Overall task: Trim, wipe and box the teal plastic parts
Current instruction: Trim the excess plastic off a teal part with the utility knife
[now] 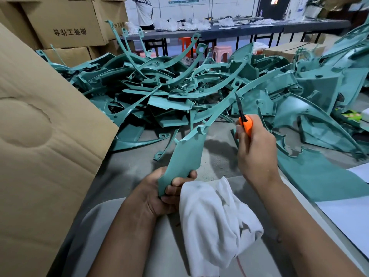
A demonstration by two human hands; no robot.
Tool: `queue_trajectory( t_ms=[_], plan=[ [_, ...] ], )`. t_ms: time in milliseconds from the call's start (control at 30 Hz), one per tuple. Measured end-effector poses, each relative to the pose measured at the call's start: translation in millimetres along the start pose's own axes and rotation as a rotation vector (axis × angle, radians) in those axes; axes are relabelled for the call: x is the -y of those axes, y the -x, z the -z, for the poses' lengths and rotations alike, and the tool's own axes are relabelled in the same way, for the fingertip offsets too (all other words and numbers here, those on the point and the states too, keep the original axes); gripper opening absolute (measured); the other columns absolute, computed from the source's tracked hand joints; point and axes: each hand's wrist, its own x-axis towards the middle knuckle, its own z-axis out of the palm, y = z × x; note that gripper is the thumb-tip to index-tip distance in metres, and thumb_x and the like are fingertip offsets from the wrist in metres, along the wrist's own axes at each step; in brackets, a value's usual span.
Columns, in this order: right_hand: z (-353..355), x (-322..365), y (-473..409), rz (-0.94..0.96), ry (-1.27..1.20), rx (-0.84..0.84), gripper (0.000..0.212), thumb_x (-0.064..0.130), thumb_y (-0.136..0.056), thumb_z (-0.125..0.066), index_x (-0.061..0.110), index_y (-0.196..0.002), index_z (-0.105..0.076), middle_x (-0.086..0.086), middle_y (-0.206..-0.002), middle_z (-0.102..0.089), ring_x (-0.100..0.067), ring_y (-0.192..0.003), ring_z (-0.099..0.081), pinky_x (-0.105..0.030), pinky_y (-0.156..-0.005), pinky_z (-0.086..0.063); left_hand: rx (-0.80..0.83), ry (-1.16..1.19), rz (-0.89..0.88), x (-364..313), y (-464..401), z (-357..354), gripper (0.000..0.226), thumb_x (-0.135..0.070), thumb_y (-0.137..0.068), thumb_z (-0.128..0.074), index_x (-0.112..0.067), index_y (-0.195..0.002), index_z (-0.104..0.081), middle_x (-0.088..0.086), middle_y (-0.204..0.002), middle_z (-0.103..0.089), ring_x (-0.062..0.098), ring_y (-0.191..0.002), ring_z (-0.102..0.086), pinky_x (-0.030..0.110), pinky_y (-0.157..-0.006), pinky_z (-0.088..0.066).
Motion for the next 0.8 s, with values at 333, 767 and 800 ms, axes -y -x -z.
queue_trajectory(
  t_ms=[333, 767, 800],
  plan=[
    [-6, 15, 7, 0.059, 0.074, 0.326, 0.011, 0.002, -0.103, -0.050, 0.013, -0.100, -0.052, -0.006, -0.088, -0.063, -0.027, -0.078, -0.055, -0.043, -0.069, -0.045, 0.008, 0.051, 0.001, 1, -1, 0, 0.025, -0.016, -0.079, -0.041, 0.002, -0.085, -0.056, 0.001, -0.045, -0.040, 0.008, -0.022, -0.036, 0.013, -0.019, -0.020],
    [0, 17, 13, 0.113, -0.192, 0.340, 0.021, 0.028, -0.110, -0.048, 0.019, -0.092, -0.054, 0.005, -0.069, -0.058, -0.016, -0.064, -0.053, -0.028, -0.058, -0.039, 0.236, 0.125, -0.046, -5, 5, 0, 0.047, 0.010, -0.061, -0.085, 0.001, -0.094, -0.053, 0.005, -0.051, -0.043, 0.008, -0.035, -0.023, 0.017, -0.023, -0.029],
    [-1, 19, 14, 0.110, -0.198, 0.292, 0.022, 0.031, -0.111, -0.045, 0.020, -0.094, -0.053, 0.002, -0.068, -0.057, -0.017, -0.063, -0.053, -0.032, -0.058, -0.040, 0.242, 0.122, -0.047, -5, 4, 0, 0.048, 0.009, -0.061, -0.086, 0.001, -0.094, -0.053, 0.004, -0.051, -0.043, 0.008, -0.034, -0.024, 0.016, -0.024, -0.028]
  ],
)
